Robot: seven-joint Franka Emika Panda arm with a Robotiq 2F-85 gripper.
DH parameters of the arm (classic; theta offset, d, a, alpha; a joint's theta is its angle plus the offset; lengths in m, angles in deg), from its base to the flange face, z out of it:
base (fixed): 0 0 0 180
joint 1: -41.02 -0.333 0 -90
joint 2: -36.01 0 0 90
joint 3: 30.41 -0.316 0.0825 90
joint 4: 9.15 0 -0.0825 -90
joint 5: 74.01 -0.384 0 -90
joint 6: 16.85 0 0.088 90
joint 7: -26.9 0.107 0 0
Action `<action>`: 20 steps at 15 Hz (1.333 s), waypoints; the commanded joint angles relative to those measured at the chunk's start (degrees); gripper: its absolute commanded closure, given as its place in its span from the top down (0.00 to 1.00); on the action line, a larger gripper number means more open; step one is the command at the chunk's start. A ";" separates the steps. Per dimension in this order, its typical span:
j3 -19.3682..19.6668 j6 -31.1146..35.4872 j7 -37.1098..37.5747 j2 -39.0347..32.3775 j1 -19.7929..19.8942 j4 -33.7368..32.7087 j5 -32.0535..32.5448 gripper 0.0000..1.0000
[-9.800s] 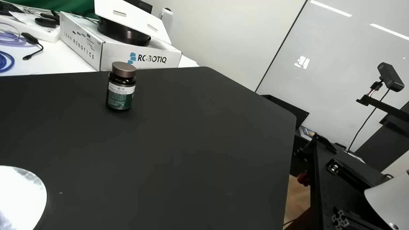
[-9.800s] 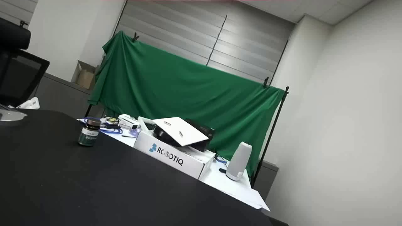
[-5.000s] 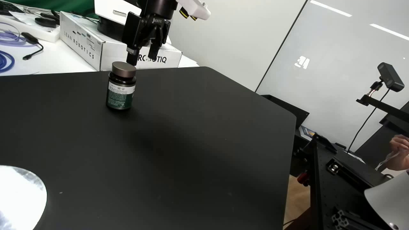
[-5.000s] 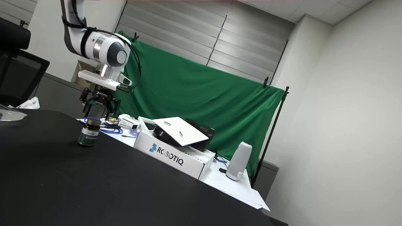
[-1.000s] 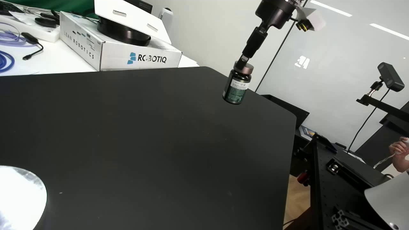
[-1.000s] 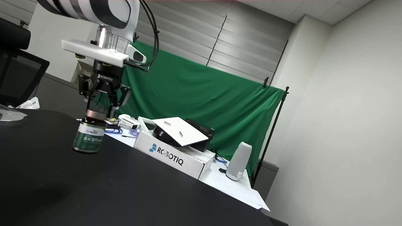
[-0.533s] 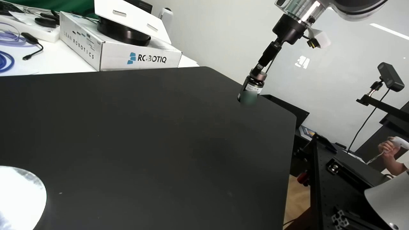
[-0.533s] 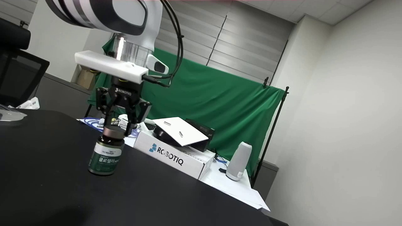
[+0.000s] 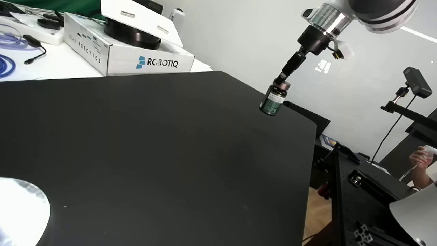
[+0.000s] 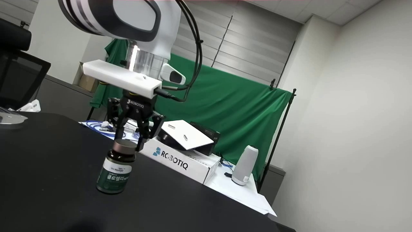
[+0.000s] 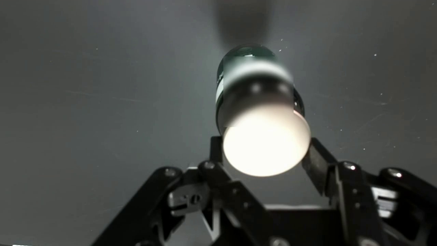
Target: Move the bottle forward
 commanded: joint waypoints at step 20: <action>-0.15 9.39 -2.95 -9.65 1.02 -0.22 -4.10 0.35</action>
